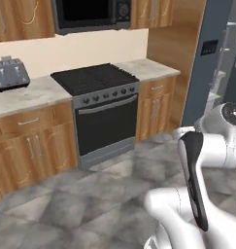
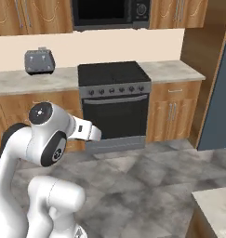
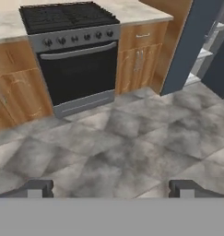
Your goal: Take a sugar cube from the saucer and place it inside the coffee. Then, grab milk from the fridge and place it next to the coffee on the counter to sweeten the coffee.
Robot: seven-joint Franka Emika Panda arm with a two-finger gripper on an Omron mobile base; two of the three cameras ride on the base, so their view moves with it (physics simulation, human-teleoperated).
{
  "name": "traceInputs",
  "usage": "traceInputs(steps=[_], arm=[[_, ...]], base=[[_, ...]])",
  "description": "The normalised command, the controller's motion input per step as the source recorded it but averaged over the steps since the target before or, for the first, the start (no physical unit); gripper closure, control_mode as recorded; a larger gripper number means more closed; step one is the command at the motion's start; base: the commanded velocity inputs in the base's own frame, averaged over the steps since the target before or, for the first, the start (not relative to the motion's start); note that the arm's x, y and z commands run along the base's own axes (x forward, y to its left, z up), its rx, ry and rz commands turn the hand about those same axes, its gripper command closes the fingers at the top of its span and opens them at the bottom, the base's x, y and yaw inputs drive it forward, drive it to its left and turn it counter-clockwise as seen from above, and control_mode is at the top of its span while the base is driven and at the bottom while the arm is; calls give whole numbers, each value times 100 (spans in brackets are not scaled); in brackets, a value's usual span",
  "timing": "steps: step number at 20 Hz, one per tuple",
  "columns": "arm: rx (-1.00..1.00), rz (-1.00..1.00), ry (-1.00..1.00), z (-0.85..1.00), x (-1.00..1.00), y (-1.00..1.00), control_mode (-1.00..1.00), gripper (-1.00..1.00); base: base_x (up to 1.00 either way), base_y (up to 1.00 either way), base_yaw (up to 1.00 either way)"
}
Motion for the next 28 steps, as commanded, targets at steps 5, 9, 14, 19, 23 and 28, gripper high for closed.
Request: traceInputs(steps=[5, 9, 14, 19, 23, 28], arm=[[0, 0, 0, 0, 0, 0, 100, -100], [0, 0, 0, 0, 0, 0, 100, -100], [0, 0, 0, 0, 0, 0, 100, -100], [0, 0, 0, 0, 0, 0, 100, -100], [0, 0, 0, 0, 0, 0, 100, -100], [0, 0, 0, 0, 0, 0, 100, -100]], base=[[100, 0, -35], [100, 0, -33], [100, -18, -29], [100, -45, -31], [100, -63, -29], [100, -69, -16]])
